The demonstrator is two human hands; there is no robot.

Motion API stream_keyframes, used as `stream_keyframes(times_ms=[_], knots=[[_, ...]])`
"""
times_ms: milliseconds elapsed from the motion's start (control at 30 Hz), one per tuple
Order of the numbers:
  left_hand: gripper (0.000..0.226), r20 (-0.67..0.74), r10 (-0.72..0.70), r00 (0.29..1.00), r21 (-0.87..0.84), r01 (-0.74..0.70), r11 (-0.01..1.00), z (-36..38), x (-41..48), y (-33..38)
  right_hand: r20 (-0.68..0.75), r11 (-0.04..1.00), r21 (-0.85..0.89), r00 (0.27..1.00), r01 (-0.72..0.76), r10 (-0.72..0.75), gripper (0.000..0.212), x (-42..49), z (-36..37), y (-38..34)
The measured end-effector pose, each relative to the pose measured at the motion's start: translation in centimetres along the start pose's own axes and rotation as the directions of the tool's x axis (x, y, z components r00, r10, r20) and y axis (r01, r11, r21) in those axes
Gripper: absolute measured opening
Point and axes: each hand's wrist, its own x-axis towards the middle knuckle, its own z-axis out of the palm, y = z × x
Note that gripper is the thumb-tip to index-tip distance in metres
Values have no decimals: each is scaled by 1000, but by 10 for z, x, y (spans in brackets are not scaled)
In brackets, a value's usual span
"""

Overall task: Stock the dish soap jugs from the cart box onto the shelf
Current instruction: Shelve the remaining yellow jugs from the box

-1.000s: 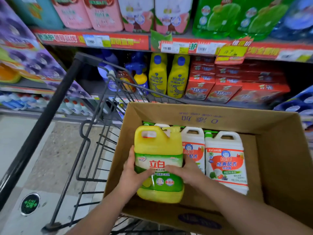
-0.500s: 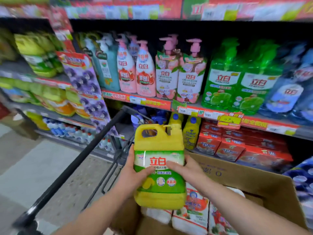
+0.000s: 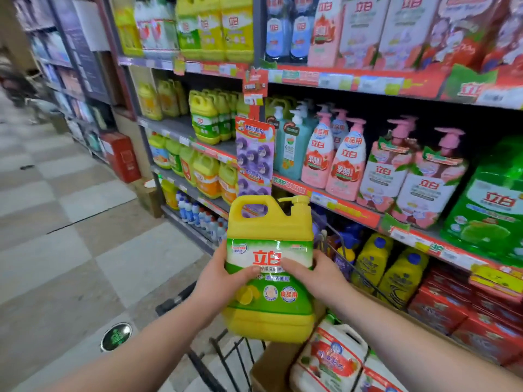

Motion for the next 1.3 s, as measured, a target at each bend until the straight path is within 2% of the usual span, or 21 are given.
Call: stream_keyframes(times_ms=[100, 300, 367, 500, 633, 833, 1033, 1167, 1300], knots=[[52, -52, 22, 998, -31, -23, 999, -48, -2, -3, 51, 998, -38, 998, 48, -46, 62, 8, 42, -28], [41, -131, 42, 990, -82, -53, 995, -177, -9, -11, 95, 994, -27, 990, 109, -106, 50, 18, 165, -85], [42, -157, 43, 987, -80, -57, 995, -227, -12, -13, 130, 990, -28, 982, 140, -135, 44, 22, 212, -107], [54, -255, 45, 966, -27, -54, 998, -316, -17, -25, 208, 985, 30, 963, 168, -171, 47, 29, 302, -139], [53, -318, 19, 948, -26, -29, 999, -381, -21, -40, 283, 986, 41, 944, 163, -168, 32, 32, 369, -161], [56, -388, -1, 922, -60, -25, 998, -443, -5, -62, 394, 981, 35, 900, 189, -187, 48, 57, 433, -190], [57, -454, -48, 890, -86, 9, 996, -494, 39, -81, 445, 983, -41, 884, 181, -144, 83, 112, 493, -211], [57, -472, -61, 879, -94, 19, 995, -529, 96, -85, 470, 982, -44, 871, 185, -143, 70, 172, 528, -224], [59, -466, -52, 883, -106, 3, 994, -558, 172, -79, 466, 981, -16, 870, 193, -163, 69, 246, 550, -249]])
